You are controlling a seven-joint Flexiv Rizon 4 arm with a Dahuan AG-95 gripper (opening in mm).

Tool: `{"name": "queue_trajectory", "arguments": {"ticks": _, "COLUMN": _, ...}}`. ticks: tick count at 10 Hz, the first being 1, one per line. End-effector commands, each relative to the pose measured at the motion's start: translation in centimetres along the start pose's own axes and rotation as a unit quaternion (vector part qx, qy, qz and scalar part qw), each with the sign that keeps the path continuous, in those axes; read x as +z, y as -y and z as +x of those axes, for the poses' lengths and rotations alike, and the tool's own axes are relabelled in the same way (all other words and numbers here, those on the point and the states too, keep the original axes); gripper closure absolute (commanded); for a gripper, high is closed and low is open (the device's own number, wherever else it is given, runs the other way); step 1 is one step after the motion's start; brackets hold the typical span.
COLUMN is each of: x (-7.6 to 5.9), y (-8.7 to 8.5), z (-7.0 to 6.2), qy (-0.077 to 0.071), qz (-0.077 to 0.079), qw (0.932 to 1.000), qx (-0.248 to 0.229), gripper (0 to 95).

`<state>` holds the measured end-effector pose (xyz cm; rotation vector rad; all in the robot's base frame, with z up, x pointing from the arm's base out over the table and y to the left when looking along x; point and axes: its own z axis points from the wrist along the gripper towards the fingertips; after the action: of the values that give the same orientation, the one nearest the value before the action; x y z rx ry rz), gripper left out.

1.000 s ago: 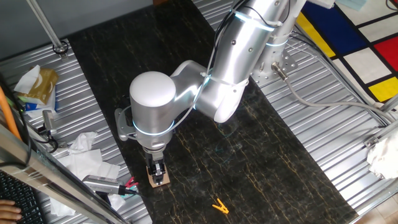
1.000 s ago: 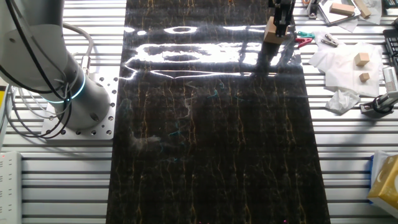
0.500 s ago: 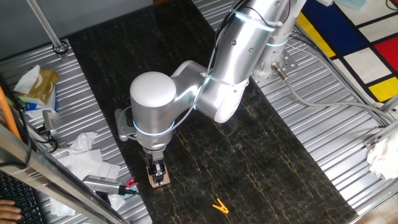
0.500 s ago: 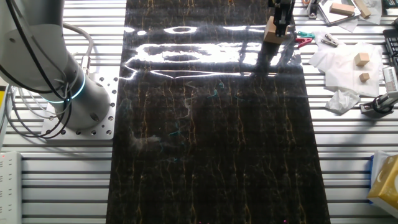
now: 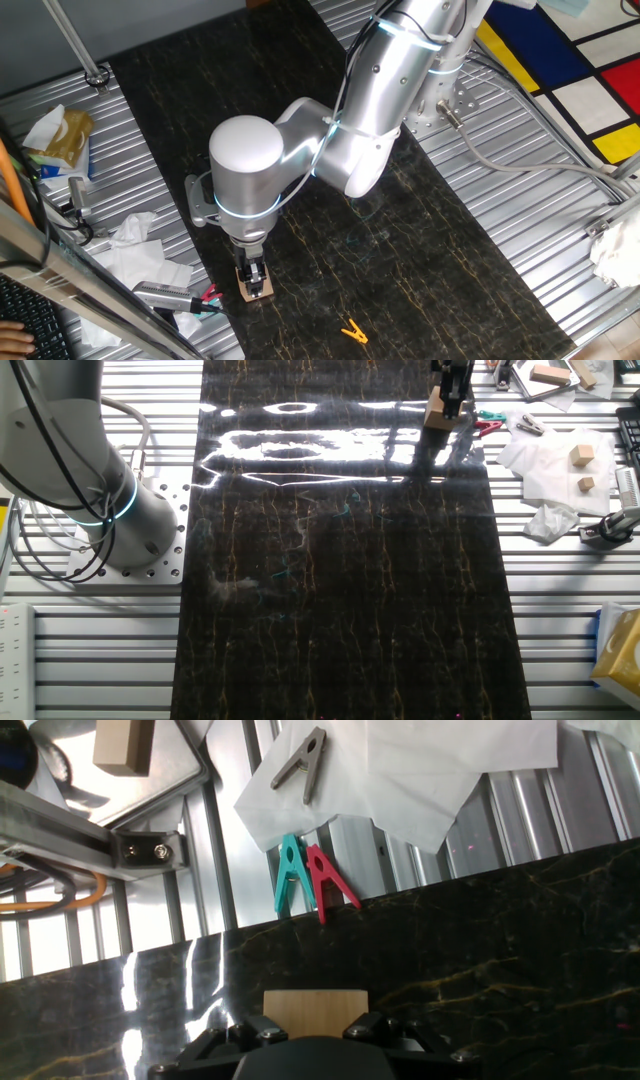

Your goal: Hold a small block with the gripper and sweep it from left to right on the table

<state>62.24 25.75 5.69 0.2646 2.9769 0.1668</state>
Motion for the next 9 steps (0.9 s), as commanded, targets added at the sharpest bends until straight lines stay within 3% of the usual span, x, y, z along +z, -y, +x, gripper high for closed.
{"name": "queue_trajectory", "arguments": {"ticks": 1, "x": 0.07, "y": 0.05, "z": 0.02, "qy": 0.001, "qz": 0.000, "qw": 1.0000, "qx": 0.001, "gripper": 76.0}}
{"name": "queue_trajectory", "arguments": {"ticks": 9, "x": 0.29, "y": 0.08, "z": 0.08, "qy": 0.001, "qz": 0.000, "qw": 1.0000, "qx": 0.003, "gripper": 76.0}}
